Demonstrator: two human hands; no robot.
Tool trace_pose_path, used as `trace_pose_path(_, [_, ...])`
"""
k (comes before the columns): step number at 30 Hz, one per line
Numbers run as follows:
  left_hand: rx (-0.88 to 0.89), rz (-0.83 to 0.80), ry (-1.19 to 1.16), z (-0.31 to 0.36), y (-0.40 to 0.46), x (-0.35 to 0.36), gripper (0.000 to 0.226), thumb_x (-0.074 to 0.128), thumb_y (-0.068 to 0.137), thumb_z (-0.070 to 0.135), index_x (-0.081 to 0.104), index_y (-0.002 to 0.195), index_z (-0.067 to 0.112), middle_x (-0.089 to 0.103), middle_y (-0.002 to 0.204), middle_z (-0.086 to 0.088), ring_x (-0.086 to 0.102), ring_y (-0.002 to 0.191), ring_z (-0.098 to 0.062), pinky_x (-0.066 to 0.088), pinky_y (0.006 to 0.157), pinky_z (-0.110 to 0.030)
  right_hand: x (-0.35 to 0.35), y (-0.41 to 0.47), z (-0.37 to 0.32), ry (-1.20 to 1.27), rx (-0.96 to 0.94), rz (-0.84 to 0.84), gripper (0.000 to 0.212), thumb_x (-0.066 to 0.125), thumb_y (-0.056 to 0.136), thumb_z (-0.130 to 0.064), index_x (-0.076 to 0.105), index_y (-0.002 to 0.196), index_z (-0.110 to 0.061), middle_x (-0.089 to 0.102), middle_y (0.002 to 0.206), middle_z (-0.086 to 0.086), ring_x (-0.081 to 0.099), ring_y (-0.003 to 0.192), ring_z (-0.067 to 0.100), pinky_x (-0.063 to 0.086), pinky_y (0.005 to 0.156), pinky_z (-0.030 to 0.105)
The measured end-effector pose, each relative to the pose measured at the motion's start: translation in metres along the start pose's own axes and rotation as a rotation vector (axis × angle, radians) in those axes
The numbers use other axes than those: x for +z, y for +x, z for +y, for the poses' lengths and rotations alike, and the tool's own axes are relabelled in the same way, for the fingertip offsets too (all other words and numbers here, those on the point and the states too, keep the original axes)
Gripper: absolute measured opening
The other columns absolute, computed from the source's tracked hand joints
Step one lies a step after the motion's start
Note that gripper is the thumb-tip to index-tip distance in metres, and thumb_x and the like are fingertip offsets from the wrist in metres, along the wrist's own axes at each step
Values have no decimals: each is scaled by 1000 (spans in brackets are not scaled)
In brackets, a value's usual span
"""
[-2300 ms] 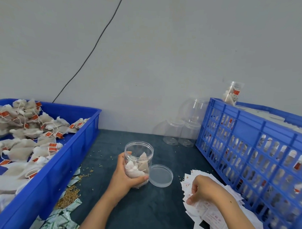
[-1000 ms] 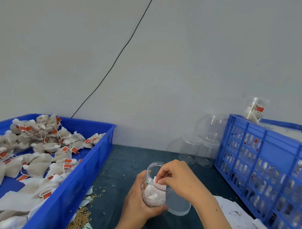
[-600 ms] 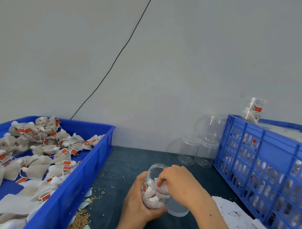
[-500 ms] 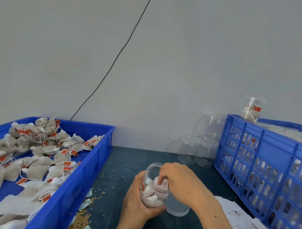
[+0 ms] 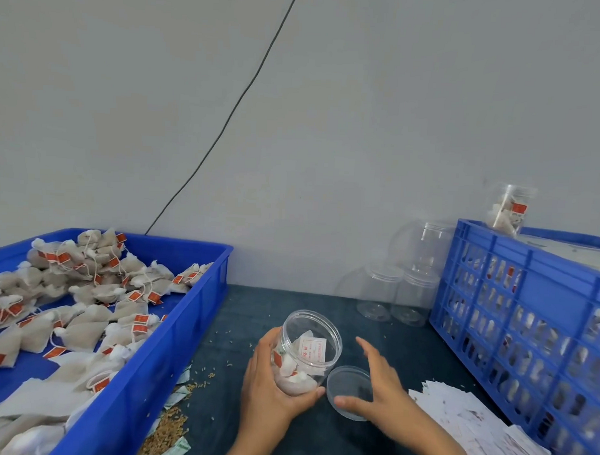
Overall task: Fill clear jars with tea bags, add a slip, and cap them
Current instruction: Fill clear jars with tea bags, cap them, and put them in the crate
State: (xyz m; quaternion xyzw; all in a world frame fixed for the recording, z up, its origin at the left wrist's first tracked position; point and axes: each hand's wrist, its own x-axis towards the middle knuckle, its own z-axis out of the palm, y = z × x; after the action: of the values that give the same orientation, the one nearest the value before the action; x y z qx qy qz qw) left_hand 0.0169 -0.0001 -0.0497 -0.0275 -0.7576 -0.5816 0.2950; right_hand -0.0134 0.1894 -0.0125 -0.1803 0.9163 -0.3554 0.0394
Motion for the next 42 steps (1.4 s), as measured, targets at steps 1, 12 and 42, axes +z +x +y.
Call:
trace_pose_path(1, [2,3,4,-1,0,0,96,89,39,39,38,118,60,61,120,10,60,108,-13,51,91,-39,3,0,4,-22,22,-10,112,77,73,-49,-3,150,-37,12,155,-6,11,143,16,20,114,33])
trace_pose_path(12, [60,13,25,-2,0,1,95,87,40,35,46,125,48,57,119,20,55,110,-6,49,90,-32,-3,0,-1,-90,-78,168,110,78,69,-39,0,147,-41,29,131,-10,29,129,10,33,104,27])
trace_pose_path(42, [-176,45,-474,0,14,-7,107,89,36,25,39,129,41,52,130,3,57,112,-9,49,90,-30,1,30,-78,312,-272,377,53,75,78,-37,50,122,-50,46,118,-20,50,108,-6,42,79,3])
